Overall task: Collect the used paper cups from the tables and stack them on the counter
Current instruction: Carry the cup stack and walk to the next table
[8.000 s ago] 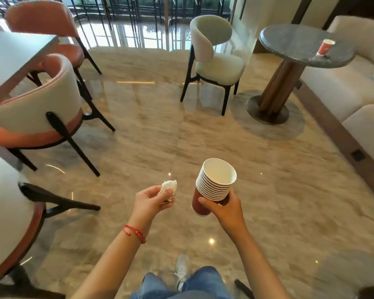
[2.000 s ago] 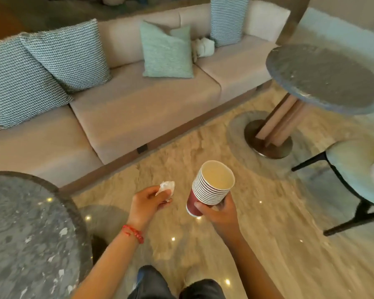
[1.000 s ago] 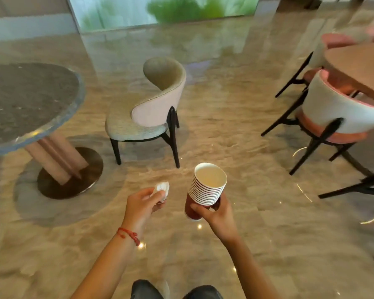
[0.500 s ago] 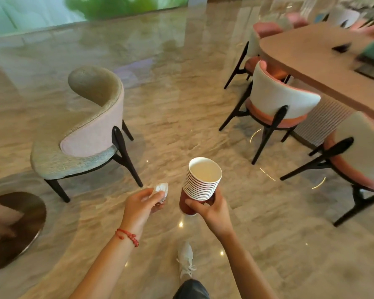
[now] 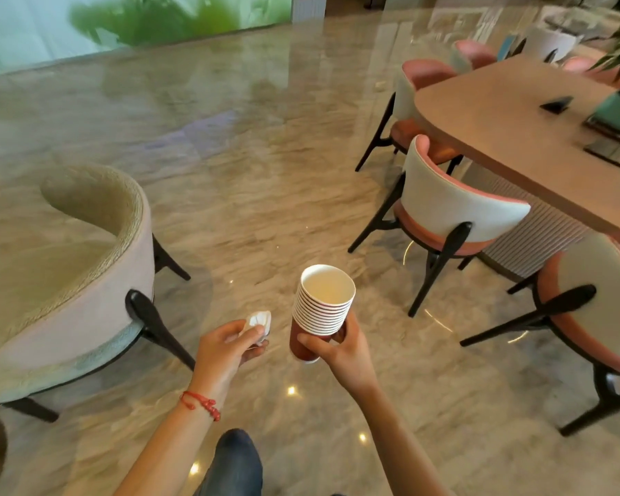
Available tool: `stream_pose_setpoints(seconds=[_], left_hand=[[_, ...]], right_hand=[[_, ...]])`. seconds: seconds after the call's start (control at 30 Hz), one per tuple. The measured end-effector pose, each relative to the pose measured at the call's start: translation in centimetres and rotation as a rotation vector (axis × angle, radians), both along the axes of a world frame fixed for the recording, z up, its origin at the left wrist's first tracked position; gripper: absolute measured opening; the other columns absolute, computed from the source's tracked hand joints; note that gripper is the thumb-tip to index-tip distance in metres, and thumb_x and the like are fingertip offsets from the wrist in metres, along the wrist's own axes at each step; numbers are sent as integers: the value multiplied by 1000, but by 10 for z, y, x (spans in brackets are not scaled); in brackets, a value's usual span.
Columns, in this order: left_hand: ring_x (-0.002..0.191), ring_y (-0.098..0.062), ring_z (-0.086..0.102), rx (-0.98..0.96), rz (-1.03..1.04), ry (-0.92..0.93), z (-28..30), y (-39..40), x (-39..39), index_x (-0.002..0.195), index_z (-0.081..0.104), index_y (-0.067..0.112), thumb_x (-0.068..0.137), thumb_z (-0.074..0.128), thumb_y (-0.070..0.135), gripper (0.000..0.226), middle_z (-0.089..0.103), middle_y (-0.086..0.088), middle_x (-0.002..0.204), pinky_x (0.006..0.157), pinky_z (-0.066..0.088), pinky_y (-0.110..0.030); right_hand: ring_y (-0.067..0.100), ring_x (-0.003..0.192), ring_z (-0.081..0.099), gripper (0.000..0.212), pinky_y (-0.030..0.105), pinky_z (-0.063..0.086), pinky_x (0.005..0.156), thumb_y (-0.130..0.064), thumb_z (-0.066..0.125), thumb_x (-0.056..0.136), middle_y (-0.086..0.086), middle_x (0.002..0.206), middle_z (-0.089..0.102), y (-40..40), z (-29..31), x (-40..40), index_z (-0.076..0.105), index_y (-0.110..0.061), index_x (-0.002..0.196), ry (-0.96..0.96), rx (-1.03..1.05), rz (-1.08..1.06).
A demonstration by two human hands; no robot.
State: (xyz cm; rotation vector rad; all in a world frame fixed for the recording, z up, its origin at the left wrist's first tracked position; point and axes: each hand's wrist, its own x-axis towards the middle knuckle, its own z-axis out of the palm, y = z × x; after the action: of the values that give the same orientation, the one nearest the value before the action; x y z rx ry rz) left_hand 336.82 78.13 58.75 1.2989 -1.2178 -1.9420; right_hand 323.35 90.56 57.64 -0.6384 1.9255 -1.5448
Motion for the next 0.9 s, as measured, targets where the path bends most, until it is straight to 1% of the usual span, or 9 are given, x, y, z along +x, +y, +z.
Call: stream_pose_setpoints(seconds=[0.1,0.23,0.33,0.43,0.53,0.63,0.77,0.83,0.9], left_hand=[[65,-17,71,16,-15,27,-6,-49,-32,78,70,10,78,68,6,4,73,-7,71,52,54,-19],[65,-15,71,-3,-25,48,-13,-126,-76,76,69,12,78,68,6,7,74,-4,69,52,54,-19],[62,-14,70,7,-24,46,-9,-183,-109,74,69,12,78,67,5,8,73,-3,66,51,54,-19],[59,-14,69,15,-46,70,-4,-234,-141,74,69,10,79,66,2,10,72,-5,64,51,55,-20],[54,-13,67,15,-54,37,-4,-282,-177,73,69,9,79,66,0,11,70,-4,59,50,54,-19],[55,-13,67,41,-52,36,-6,-311,-204,75,68,8,78,67,1,7,71,-4,60,49,54,-19],[57,-14,68,33,-58,49,-12,-364,-257,76,70,8,76,68,1,7,72,-4,63,50,54,-19],[56,-14,68,28,-61,49,14,-395,-290,75,70,9,76,68,1,9,72,-4,63,50,53,-19],[57,-15,68,7,-77,59,24,-421,-321,73,71,9,77,67,0,11,72,-4,62,50,53,-19]], right_hand=[[1,97,64,62,16,51,78,-14,85,64,-8,106,67,-47,-5,-31,53,-21,118,9,11,13],[2,97,64,63,19,52,81,-20,84,63,-9,105,68,-122,-9,-70,54,-21,118,34,11,3],[5,99,64,62,22,53,83,-17,83,65,-7,106,68,-176,-6,-101,53,-23,119,18,-1,1],[15,99,65,58,31,54,84,-18,84,63,-3,104,69,-225,0,-134,56,-20,114,33,16,-33],[13,100,64,60,33,54,87,-15,84,65,-3,107,68,-270,4,-166,55,-17,118,24,20,-43],[8,101,63,64,29,53,86,-20,84,64,-7,108,66,-299,7,-188,53,-20,120,44,31,-41],[-2,96,63,56,14,51,77,-15,84,65,-19,99,68,-355,4,-241,54,-35,108,34,5,-38],[-1,97,63,57,16,51,80,-15,84,66,-18,101,68,-383,31,-275,54,-35,109,28,17,-36],[2,99,63,59,19,52,82,-16,85,65,-12,105,67,-410,40,-307,54,-29,114,36,15,-35]])
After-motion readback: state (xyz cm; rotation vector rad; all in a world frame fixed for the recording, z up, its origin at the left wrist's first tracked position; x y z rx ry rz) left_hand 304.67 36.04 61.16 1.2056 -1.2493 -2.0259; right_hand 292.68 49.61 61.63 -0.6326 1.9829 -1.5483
